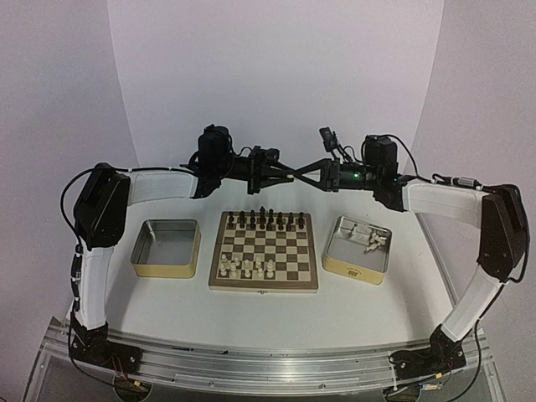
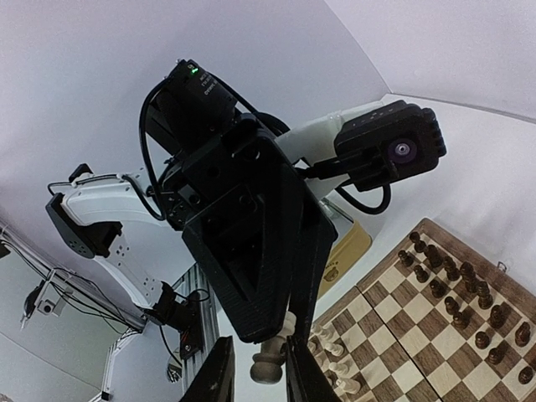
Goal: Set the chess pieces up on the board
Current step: Place the chess piece on the chessboard.
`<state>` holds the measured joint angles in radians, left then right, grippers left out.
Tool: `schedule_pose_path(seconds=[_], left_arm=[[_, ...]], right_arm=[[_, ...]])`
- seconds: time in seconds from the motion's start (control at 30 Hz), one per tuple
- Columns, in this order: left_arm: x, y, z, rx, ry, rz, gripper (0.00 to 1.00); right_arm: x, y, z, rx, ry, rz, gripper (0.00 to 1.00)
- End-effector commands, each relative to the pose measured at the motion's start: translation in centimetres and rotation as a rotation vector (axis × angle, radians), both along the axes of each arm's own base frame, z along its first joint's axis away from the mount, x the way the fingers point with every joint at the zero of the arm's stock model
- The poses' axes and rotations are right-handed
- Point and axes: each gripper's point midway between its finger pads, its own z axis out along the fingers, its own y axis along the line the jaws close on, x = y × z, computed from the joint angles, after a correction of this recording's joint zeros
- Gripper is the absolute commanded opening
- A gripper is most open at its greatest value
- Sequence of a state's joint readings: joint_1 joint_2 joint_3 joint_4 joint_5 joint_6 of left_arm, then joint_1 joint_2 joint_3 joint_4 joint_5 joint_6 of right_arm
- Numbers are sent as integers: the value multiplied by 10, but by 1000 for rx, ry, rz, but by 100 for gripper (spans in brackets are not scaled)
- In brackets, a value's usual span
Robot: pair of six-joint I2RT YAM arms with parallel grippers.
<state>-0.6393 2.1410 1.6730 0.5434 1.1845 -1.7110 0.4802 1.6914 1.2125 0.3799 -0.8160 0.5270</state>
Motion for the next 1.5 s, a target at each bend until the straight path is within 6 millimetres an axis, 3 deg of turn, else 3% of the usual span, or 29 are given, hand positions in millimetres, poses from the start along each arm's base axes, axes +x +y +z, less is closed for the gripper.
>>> schedule_pose_path(seconds=[0.0, 0.23, 0.47, 0.8, 1.0, 1.47], left_arm=[[0, 4, 15, -34, -42, -7, 0], [0, 5, 14, -34, -40, 1, 0], [-1, 7, 14, -34, -39, 6, 0], [0, 7, 14, -36, -41, 18, 0], [0, 7, 14, -36, -41, 21, 0], [2, 5, 13, -38, -38, 20, 0]], right_arm=[[1, 4, 15, 30, -43, 31, 18], [-1, 4, 13, 29, -35, 33, 18], [-2, 4, 13, 30, -32, 37, 9], [-5, 8, 12, 33, -21, 62, 4], [-6, 11, 11, 33, -17, 72, 10], [-5, 12, 10, 35, -16, 84, 12]])
